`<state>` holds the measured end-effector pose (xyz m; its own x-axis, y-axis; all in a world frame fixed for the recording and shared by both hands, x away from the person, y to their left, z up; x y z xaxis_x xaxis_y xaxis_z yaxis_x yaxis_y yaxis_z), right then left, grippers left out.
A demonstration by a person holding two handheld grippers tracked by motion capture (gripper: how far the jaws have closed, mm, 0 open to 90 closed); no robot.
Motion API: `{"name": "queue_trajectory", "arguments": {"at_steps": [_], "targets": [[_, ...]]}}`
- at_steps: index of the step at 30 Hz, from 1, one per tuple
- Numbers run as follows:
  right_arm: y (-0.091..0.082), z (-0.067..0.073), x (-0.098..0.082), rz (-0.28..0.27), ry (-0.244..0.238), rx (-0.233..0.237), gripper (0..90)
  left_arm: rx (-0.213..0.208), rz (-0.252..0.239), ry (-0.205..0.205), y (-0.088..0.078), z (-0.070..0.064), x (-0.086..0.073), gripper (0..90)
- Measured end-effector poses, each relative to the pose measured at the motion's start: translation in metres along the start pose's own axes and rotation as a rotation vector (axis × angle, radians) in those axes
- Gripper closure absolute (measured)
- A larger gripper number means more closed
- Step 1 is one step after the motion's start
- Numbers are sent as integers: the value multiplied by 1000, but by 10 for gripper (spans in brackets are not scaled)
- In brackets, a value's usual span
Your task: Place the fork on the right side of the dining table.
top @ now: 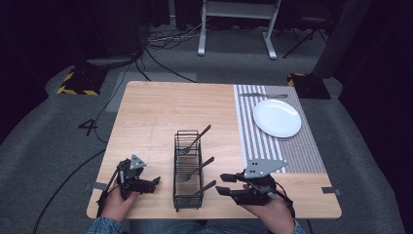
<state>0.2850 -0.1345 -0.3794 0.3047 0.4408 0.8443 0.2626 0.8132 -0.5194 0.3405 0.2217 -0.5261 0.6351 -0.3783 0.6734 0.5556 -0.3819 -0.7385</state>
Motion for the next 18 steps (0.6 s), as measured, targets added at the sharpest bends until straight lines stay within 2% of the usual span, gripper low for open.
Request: {"name": "queue_trajectory", "arguments": {"at_steps": [8, 13, 18], "targets": [[4, 5, 5, -8, -3, 41, 584, 0, 0, 2, 0, 0, 0, 2], [11, 5, 6, -10, -2, 56, 642, -1, 2, 3, 0, 0, 0, 2], [18, -1, 4, -18, 40, 92, 687, -2, 2, 1, 0, 0, 0, 2]]}}
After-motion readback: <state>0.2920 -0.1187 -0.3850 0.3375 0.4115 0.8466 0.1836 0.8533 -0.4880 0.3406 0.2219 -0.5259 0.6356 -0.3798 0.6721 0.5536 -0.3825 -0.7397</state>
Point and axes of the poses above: each handheld gripper's, and its own axes: y roughly forward along the jaws, x roughly out of its top, z roughly to its left, the point moved 2 cm from there along y, roughly forward along the jaws, and after that the axes turned 1 degree about -z, right-handed, at the moved point
